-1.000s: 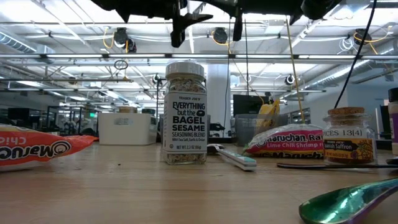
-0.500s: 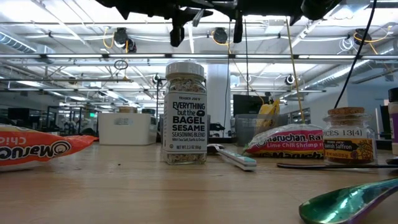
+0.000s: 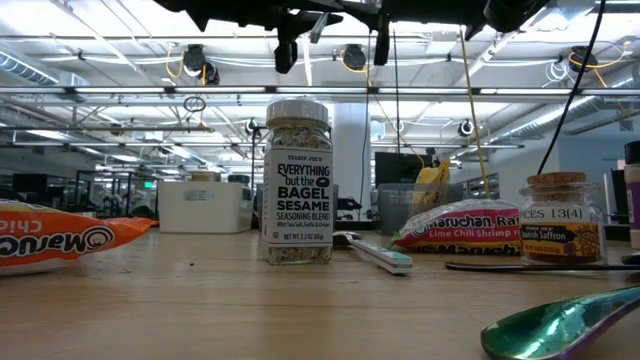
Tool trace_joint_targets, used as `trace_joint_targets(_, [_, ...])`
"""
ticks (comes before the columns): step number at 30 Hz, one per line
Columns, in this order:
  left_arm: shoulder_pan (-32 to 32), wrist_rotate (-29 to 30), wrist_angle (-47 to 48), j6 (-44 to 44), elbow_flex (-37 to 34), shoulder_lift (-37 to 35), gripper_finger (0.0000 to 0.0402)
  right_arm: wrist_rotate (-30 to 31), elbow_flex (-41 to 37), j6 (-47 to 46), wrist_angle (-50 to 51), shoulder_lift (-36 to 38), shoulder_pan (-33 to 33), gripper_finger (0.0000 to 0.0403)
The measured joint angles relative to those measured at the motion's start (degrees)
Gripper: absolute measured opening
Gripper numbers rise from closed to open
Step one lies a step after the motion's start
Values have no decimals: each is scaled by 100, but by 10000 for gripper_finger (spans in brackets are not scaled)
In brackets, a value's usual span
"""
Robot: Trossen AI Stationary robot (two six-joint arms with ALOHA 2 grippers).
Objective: Pick & Place Food Item
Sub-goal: Put the right patterned spoon into the left black bin
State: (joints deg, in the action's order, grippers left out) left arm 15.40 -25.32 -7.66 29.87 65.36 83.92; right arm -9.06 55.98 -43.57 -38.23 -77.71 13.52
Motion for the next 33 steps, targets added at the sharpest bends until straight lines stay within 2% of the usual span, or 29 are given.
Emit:
trace_joint_targets(13, [109, -17, -12, -125, 4, -69, 33, 103, -10, -79, -355, 111, 144, 195])
trace_joint_targets(20, [355, -119, 408, -311, 8, -426, 33, 173, 7, -49, -480, 370, 398, 227])
trace_joint_targets(24, [451, 311, 1730, -792, 397, -651, 33, 151, -4, 90, -401, 577, 535, 227])
trace_joint_targets(29, [450, 1385, 3948, -1388, 1353, -577, 33, 164, -4, 297, -412, 883, 693, 223])
trace_joint_targets(33, [505, 2059, 5030, -1185, 1963, -394, 33, 153, -4, 520, -378, 1061, 752, 223])
